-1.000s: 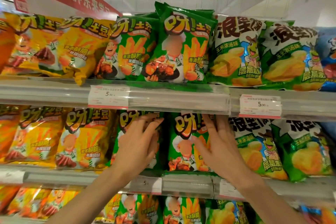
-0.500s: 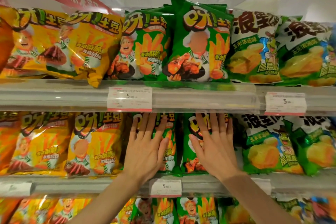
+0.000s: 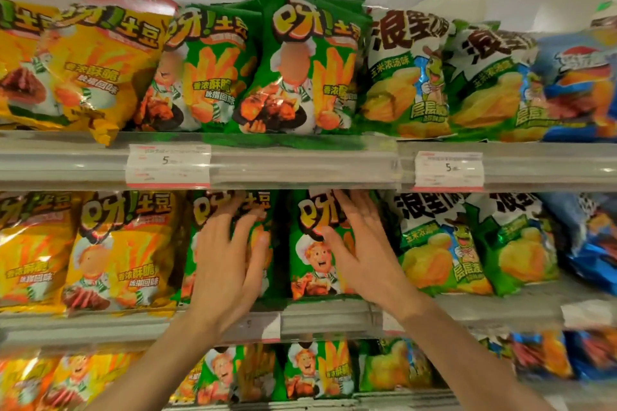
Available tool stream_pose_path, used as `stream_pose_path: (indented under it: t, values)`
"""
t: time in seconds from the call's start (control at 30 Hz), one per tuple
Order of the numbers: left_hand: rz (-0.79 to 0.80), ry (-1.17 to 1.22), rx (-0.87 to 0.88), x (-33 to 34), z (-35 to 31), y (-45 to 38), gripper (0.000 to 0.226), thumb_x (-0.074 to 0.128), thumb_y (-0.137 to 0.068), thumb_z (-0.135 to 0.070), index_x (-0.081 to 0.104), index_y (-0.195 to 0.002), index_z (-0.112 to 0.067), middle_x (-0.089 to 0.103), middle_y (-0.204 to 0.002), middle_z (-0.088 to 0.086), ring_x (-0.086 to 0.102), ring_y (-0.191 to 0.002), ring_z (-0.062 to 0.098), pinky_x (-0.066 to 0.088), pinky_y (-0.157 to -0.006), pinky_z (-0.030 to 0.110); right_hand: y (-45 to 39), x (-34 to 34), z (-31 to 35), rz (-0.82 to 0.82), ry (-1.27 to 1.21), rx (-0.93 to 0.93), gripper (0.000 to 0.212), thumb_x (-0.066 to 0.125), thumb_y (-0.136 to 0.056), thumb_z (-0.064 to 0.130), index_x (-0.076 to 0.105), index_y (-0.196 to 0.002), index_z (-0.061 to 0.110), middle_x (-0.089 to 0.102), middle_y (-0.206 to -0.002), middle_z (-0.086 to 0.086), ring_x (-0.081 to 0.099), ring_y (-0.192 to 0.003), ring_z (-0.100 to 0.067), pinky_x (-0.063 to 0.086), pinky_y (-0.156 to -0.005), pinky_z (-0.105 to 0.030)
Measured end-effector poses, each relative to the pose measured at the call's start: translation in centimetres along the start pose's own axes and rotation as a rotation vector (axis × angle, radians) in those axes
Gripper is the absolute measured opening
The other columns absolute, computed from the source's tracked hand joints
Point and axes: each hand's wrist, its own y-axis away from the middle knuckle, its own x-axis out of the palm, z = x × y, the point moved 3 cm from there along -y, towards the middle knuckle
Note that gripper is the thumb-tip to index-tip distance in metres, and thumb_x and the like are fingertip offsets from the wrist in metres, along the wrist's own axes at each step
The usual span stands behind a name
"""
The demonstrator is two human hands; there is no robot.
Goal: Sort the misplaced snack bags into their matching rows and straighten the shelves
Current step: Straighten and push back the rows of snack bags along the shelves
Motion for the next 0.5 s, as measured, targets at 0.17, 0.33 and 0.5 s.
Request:
stream_pose_path:
  t: [0.17,0.33,0.5]
  values:
    - [-0.092,0.295,-0.047,2.7,-8.3,-0.6,0.03,0.048,-0.098,-0.034,0.06,-0.12,-0.017,0.046,-0.123,-0.006,0.054,-0.107,0.007,0.048,-0.089,0.03,1.3,-6.6,-3.3,-0.008,-0.257,0.008,0.044,0.057,-0.098,0.038,0.041,-0.137,0.051,0.039,-0.144,0.024,0.046,-0.129,0.003,0.044,-0.108,-0.028]
    - [-0.018,0.347,-0.081,7.5,-15.2,-1.1,0.023,0.054,-0.096,-0.028,0.059,-0.118,-0.023,0.045,-0.113,-0.01,0.058,-0.088,0.006,0.05,-0.069,0.026,1.9,-13.3,-9.5,-0.04,-0.057,0.044,0.032,0.061,-0.096,0.031,0.056,-0.127,0.039,0.049,-0.125,0.02,0.057,-0.116,-0.01,0.052,-0.096,-0.038]
    - [0.339,0.293,-0.235,12.6,-18.8,-1.8,0.044,0.057,-0.097,-0.033,0.041,-0.138,-0.036,0.039,-0.132,-0.008,0.048,-0.117,0.01,0.042,-0.097,0.029,2.7,-15.1,-14.4,0.098,0.177,0.094,0.045,0.065,-0.092,0.031,0.052,-0.134,0.022,0.046,-0.134,-0.001,0.052,-0.123,-0.024,0.045,-0.103,-0.036]
